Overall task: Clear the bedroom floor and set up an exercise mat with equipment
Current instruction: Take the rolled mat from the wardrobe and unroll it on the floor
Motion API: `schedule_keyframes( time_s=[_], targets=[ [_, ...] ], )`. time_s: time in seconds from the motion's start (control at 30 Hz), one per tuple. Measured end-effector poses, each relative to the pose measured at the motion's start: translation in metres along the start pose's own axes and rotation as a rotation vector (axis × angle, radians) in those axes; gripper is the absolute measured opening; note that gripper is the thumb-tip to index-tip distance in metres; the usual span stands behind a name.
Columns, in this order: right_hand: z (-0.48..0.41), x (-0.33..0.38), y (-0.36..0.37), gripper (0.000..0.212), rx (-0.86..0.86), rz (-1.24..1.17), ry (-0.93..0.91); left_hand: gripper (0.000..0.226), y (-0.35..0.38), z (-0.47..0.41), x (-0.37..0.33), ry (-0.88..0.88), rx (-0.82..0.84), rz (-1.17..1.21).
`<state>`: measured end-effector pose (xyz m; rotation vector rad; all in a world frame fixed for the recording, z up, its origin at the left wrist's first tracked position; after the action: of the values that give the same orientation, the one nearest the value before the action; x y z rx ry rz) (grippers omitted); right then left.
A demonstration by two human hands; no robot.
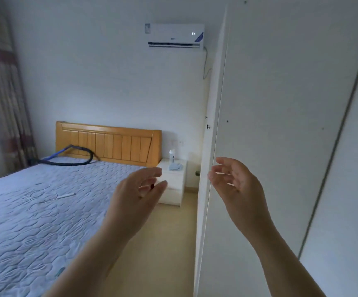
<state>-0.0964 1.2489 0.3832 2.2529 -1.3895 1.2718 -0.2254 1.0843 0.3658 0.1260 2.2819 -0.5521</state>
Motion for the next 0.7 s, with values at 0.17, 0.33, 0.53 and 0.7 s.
schedule_keyframes(
  time_s=[0.17, 0.33, 0.53, 0.7],
  targets=[
    [-0.066, -0.005, 0.072, 0.033, -0.011, -0.015, -0.07, 0.027, -0.029, -0.073, 0.053, 0.064, -0.047, -0.018],
    [-0.121, -0.014, 0.147, 0.03, -0.06, -0.002, -0.094, 0.023, -0.06, -0.148, 0.12, 0.117, -0.036, 0.025],
    [-0.178, -0.033, 0.213, 0.028, -0.145, 0.052, -0.055, 0.025, -0.076, -0.229, 0.188, 0.164, 0.056, 0.077],
    [-0.228, -0.069, 0.25, 0.028, -0.186, 0.089, -0.005, 0.03, -0.055, -0.29, 0.246, 0.158, 0.118, 0.13]
  ],
)
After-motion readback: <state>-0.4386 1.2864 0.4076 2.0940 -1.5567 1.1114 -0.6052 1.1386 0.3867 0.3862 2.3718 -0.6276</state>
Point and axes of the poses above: each hand's wrist, its own z-axis away from the middle knuckle, its own y-axis out of the palm, x = y × z, the point moved 1 cm from there along -z, towards the middle knuckle
